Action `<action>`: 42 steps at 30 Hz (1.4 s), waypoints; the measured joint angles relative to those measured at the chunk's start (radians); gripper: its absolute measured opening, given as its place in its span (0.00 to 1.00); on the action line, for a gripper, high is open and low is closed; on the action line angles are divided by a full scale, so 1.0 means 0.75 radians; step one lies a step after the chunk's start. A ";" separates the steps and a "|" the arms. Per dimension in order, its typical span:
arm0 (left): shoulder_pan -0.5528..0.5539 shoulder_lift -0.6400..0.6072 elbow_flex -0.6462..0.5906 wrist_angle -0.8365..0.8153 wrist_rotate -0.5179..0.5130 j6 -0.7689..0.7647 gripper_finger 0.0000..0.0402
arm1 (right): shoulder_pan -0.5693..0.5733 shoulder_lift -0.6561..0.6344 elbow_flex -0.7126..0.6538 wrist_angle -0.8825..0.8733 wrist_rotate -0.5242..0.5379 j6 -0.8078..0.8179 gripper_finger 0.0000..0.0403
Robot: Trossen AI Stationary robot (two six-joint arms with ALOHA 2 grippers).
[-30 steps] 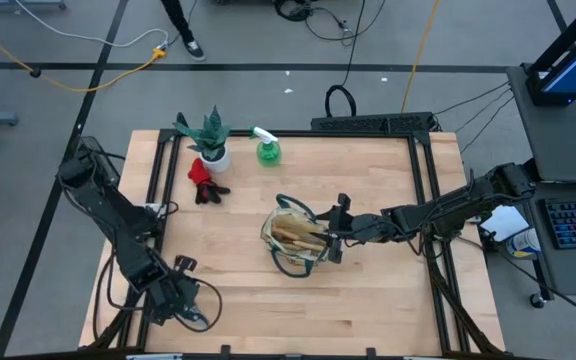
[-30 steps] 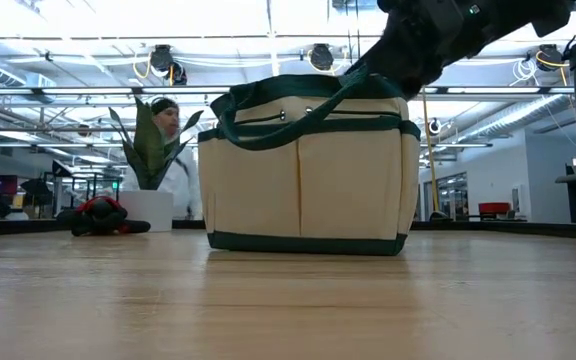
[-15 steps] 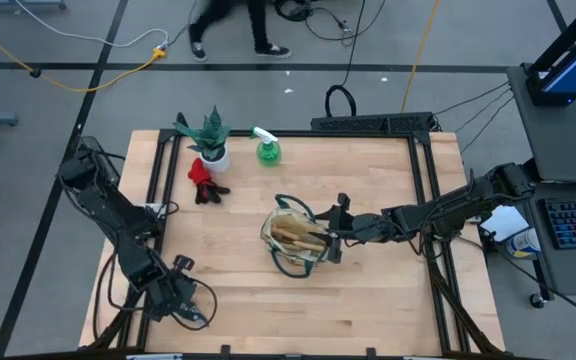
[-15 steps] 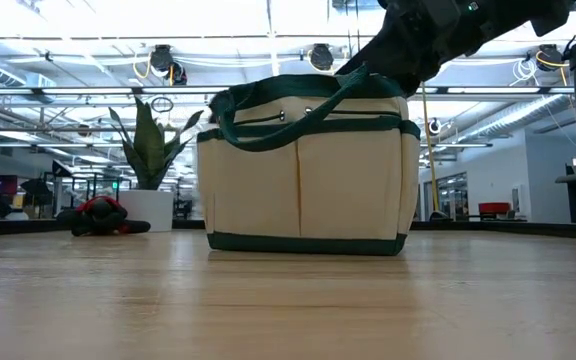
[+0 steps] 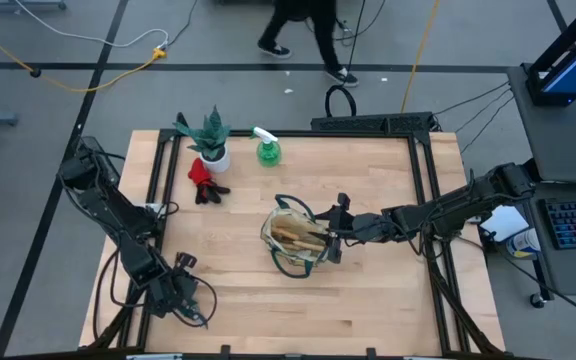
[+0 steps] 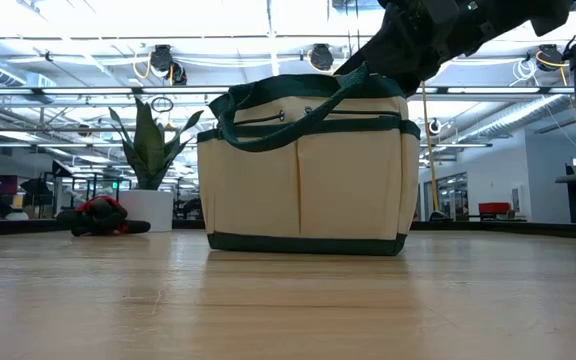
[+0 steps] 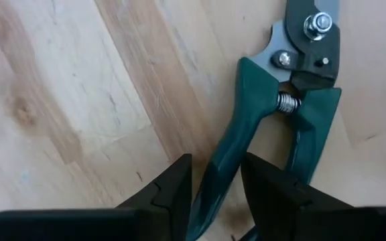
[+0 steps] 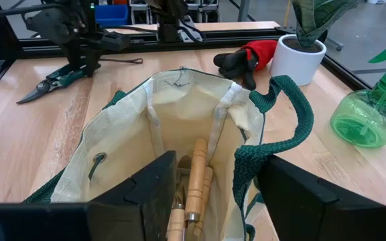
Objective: Pick & Place Garden tools in Gardening bag
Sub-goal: Put the dark green scissors into the gardening bag
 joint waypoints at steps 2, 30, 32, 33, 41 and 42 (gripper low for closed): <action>-0.002 0.000 0.000 -0.001 -0.001 0.022 0.33 | 0.000 0.000 0.000 0.000 0.001 0.000 0.49; 0.032 -0.001 0.047 0.128 -0.462 0.219 0.12 | 0.000 0.000 0.000 0.000 0.000 0.000 0.49; 0.054 -0.001 0.058 0.125 -0.521 0.240 0.13 | 0.000 0.000 0.001 0.000 0.000 0.000 0.49; 0.066 -0.001 0.063 0.132 -0.547 0.256 0.13 | 0.000 0.000 0.001 0.000 0.000 0.000 0.49; 0.177 -0.001 0.072 0.222 -0.686 0.435 0.12 | 0.000 0.000 0.001 0.000 0.000 0.000 0.49; 0.190 -0.001 0.072 0.240 -0.711 0.451 0.13 | 0.000 0.000 0.001 0.000 0.000 0.000 0.49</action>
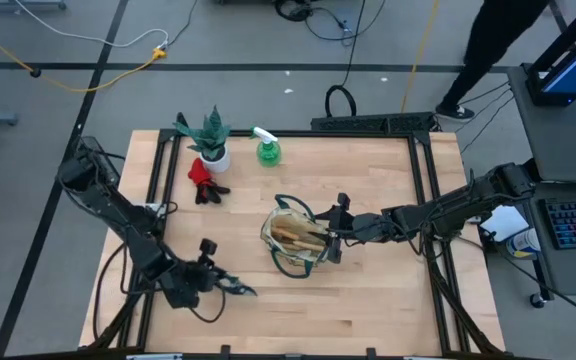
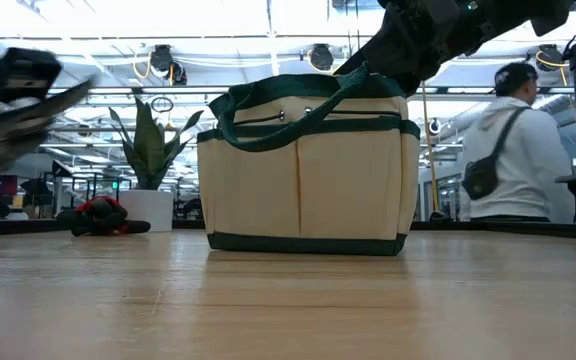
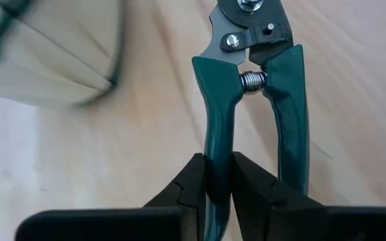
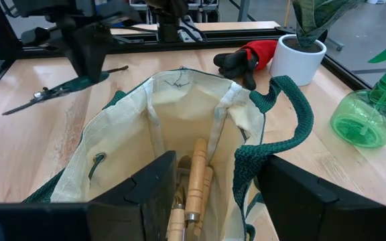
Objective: Pick & Place Garden tools in Gardening bag
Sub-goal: Put the dark green scissors into the gardening bag
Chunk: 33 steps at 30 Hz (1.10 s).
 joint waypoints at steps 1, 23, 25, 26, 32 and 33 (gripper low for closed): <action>0.013 0.000 0.000 0.019 -0.025 0.021 0.13 | 0.000 0.000 0.000 0.000 0.000 0.000 0.49; 0.311 0.000 0.001 0.884 -0.151 0.762 0.13 | -0.001 0.000 0.000 -0.001 -0.001 0.000 0.49; 0.332 -0.001 0.001 0.955 -0.112 0.831 0.14 | 0.000 0.000 0.000 -0.001 -0.001 0.000 0.49; 0.340 -0.001 0.001 0.986 -0.088 0.866 0.14 | -0.001 0.000 0.000 -0.001 -0.001 0.000 0.49; 0.377 -0.001 0.001 1.152 -0.001 0.987 0.12 | 0.000 0.000 -0.001 -0.001 -0.001 0.000 0.49; 0.381 -0.001 0.006 1.169 0.000 0.992 0.12 | 0.000 0.000 0.000 -0.002 -0.001 0.000 0.49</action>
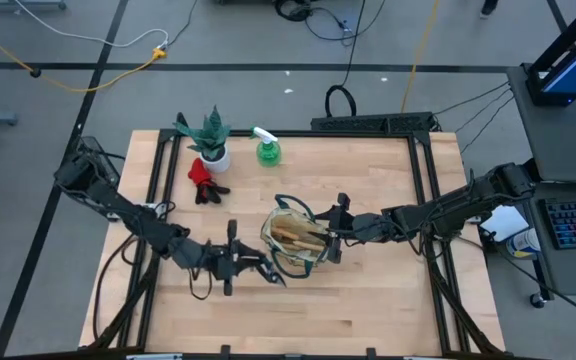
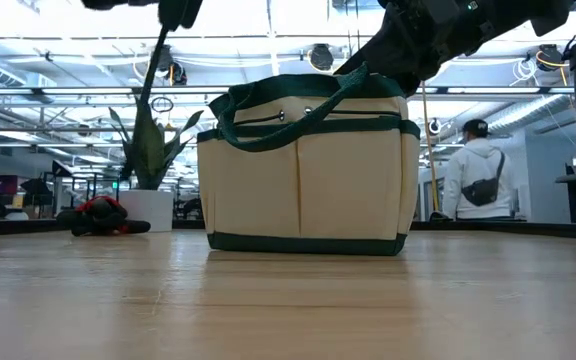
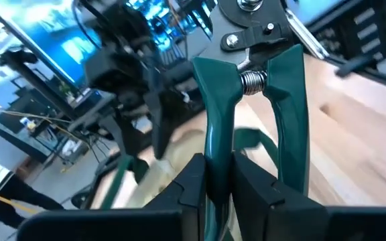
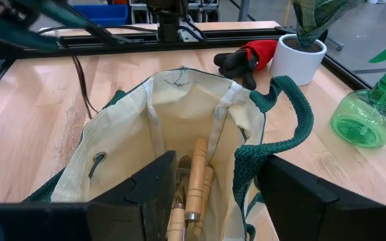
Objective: Pick & Place Garden tools in Gardening bag
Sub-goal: Put the dark green scissors into the gardening bag
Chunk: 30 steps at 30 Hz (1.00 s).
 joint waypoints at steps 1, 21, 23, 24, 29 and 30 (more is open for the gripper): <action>0.003 0.000 0.012 0.000 0.000 0.002 0.12 | 0.000 -0.001 0.000 0.000 0.000 0.000 0.49; 0.172 0.000 0.257 -0.010 0.107 0.227 0.15 | 0.000 -0.001 0.000 -0.001 -0.001 0.000 0.49; 0.194 0.000 0.278 -0.012 0.146 0.234 0.15 | 0.000 -0.001 0.000 -0.001 -0.001 0.000 0.49; 0.207 0.000 0.289 -0.011 0.164 0.234 0.15 | 0.000 -0.001 0.000 -0.001 -0.001 0.000 0.49; 0.284 0.000 0.322 -0.011 0.243 0.234 0.15 | 0.000 -0.001 0.000 -0.001 -0.001 0.000 0.49; 0.297 0.000 0.328 -0.010 0.245 0.234 0.15 | 0.000 -0.001 0.000 -0.001 -0.001 0.000 0.49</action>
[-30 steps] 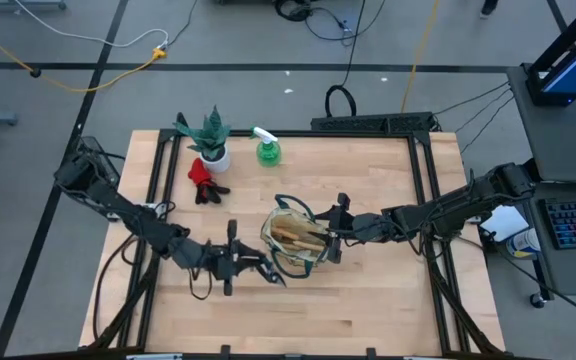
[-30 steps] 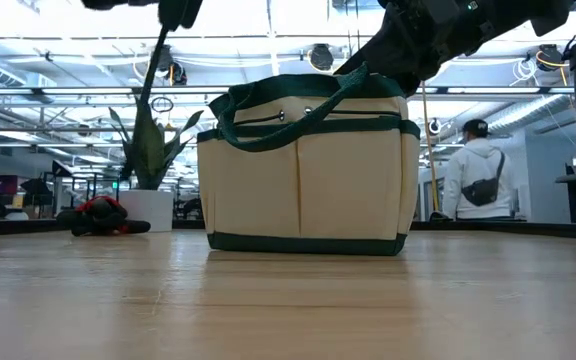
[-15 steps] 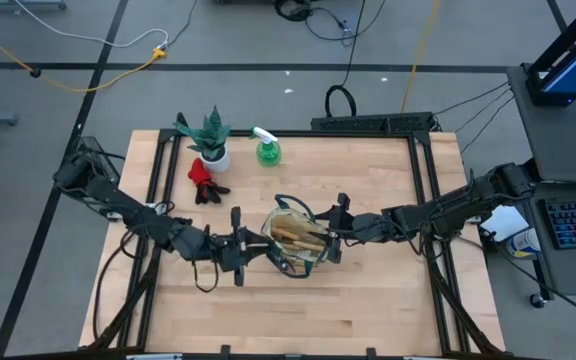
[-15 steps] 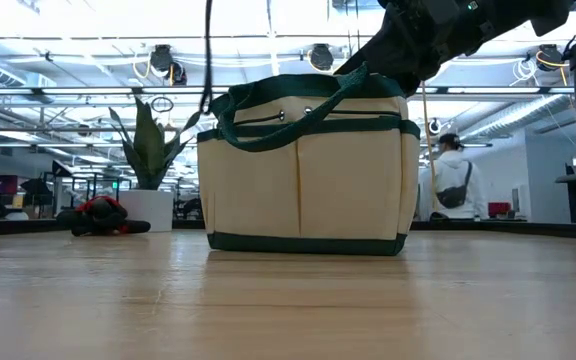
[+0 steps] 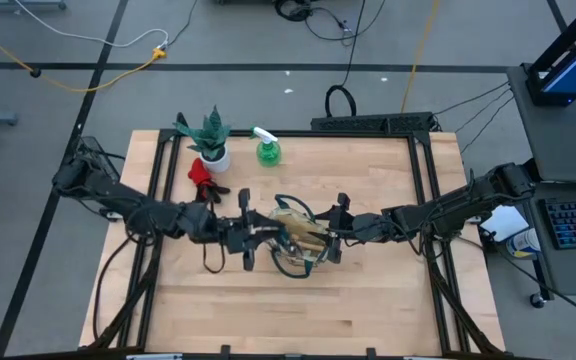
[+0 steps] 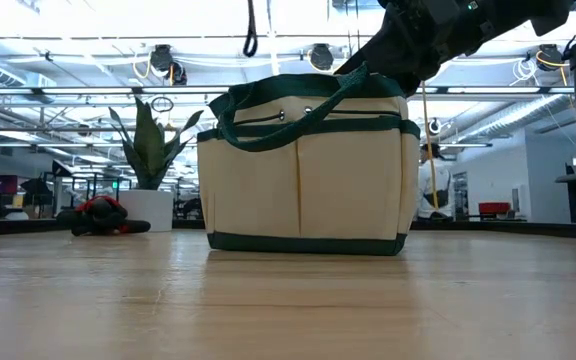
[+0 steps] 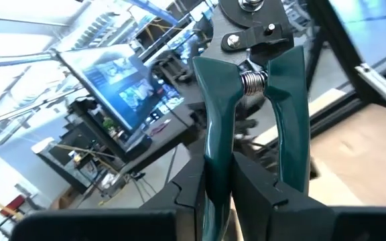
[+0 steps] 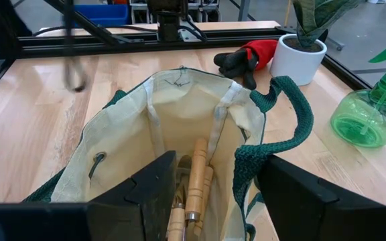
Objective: Pick & Place Garden tools in Gardening bag
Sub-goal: Put the dark green scissors into the gardening bag
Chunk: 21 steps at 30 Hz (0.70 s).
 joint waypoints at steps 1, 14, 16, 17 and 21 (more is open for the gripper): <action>0.014 0.000 0.002 0.002 0.000 0.000 0.15 | 0.000 0.000 0.000 -0.001 0.000 0.000 0.49; 0.144 0.001 0.003 -0.184 0.131 -0.107 0.15 | 0.000 0.000 0.000 -0.009 0.000 -0.003 0.49; 0.151 0.001 0.003 -0.238 0.115 -0.121 0.15 | 0.000 0.000 0.000 -0.009 -0.001 -0.003 0.49; 0.153 0.001 0.003 -0.255 0.108 -0.132 0.15 | 0.000 0.000 0.000 -0.009 -0.001 -0.003 0.49; 0.164 0.001 0.003 -0.299 0.103 -0.151 0.15 | 0.000 0.000 0.000 -0.010 -0.001 -0.004 0.49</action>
